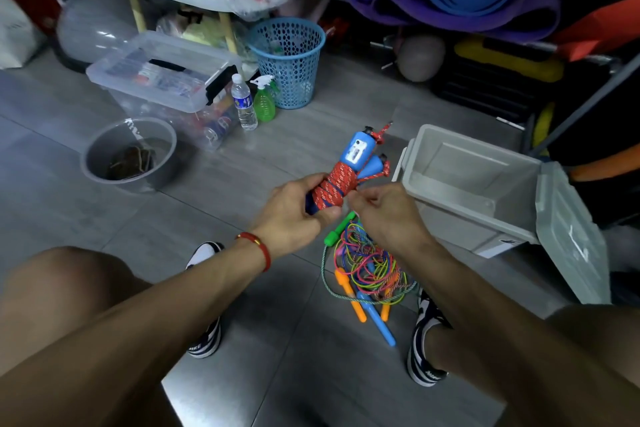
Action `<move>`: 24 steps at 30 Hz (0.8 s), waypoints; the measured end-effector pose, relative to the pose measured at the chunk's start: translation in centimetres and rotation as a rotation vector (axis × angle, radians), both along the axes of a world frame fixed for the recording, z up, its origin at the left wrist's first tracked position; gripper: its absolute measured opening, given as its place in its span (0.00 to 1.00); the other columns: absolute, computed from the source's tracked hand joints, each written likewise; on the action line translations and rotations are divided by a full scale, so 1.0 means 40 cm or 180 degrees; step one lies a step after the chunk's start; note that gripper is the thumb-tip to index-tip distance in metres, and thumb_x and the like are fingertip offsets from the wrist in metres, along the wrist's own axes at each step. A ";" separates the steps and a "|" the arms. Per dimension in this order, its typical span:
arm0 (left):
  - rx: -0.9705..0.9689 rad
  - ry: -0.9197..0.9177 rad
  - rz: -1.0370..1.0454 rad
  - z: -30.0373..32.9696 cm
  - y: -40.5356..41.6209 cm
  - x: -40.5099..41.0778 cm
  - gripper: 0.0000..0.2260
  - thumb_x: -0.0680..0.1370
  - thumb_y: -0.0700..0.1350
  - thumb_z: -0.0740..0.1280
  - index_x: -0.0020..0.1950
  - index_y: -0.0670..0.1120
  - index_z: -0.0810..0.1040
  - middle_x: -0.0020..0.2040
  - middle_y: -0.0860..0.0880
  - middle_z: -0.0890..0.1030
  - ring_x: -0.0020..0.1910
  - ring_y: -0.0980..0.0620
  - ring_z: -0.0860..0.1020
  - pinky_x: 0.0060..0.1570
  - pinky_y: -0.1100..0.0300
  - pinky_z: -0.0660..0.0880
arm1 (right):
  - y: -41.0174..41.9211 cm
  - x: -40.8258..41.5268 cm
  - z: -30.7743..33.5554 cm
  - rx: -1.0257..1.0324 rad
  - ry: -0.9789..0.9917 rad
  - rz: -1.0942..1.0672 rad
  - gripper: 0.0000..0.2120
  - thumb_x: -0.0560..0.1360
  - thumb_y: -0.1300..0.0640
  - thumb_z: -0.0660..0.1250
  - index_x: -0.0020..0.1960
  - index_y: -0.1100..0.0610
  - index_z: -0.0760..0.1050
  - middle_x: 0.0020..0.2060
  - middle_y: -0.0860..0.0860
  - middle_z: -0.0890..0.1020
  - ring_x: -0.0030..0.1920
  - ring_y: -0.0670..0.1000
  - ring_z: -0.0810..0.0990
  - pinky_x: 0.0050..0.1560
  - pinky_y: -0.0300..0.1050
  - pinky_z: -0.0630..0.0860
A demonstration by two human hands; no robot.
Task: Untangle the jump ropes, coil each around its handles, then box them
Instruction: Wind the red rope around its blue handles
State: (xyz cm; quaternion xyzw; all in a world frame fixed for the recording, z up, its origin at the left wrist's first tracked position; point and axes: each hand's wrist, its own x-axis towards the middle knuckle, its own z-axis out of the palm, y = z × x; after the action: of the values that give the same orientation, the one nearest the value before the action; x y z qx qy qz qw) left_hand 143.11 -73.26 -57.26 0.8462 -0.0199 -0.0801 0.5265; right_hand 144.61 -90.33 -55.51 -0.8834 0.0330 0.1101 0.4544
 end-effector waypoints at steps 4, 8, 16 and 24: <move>0.1250 -0.0668 0.0261 0.011 -0.018 -0.002 0.24 0.67 0.65 0.69 0.60 0.56 0.77 0.42 0.50 0.80 0.44 0.49 0.79 0.48 0.52 0.77 | 0.016 -0.016 0.041 0.0458 0.0184 -0.0105 0.20 0.74 0.40 0.70 0.42 0.57 0.84 0.35 0.55 0.85 0.37 0.56 0.83 0.45 0.53 0.80; 0.1360 -0.0944 0.0305 0.028 -0.026 -0.005 0.32 0.64 0.65 0.76 0.64 0.56 0.75 0.50 0.49 0.79 0.50 0.49 0.78 0.53 0.54 0.76 | 0.009 -0.020 0.042 0.0900 0.0148 -0.0134 0.16 0.72 0.42 0.75 0.41 0.55 0.85 0.36 0.53 0.86 0.41 0.57 0.86 0.51 0.59 0.82; -0.1808 0.0795 -0.0186 0.080 -0.006 -0.001 0.18 0.77 0.42 0.71 0.66 0.41 0.74 0.48 0.40 0.83 0.43 0.41 0.83 0.46 0.47 0.83 | -0.032 -0.011 0.055 0.1572 0.0255 0.0176 0.13 0.78 0.50 0.70 0.49 0.61 0.84 0.27 0.43 0.81 0.28 0.39 0.76 0.36 0.32 0.72; 0.0163 -0.0020 0.0451 0.034 -0.002 0.037 0.15 0.74 0.42 0.74 0.59 0.50 0.76 0.45 0.45 0.83 0.36 0.44 0.83 0.38 0.49 0.82 | -0.021 -0.020 0.022 -0.0709 -0.0805 0.0522 0.16 0.79 0.54 0.65 0.33 0.58 0.75 0.23 0.48 0.71 0.26 0.47 0.68 0.33 0.43 0.65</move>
State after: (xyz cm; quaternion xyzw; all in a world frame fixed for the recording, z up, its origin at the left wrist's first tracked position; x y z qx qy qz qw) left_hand 144.60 -73.33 -55.91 0.8589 0.0404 -0.0404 0.5089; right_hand 143.82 -91.17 -54.63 -0.9347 -0.0845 0.0306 0.3439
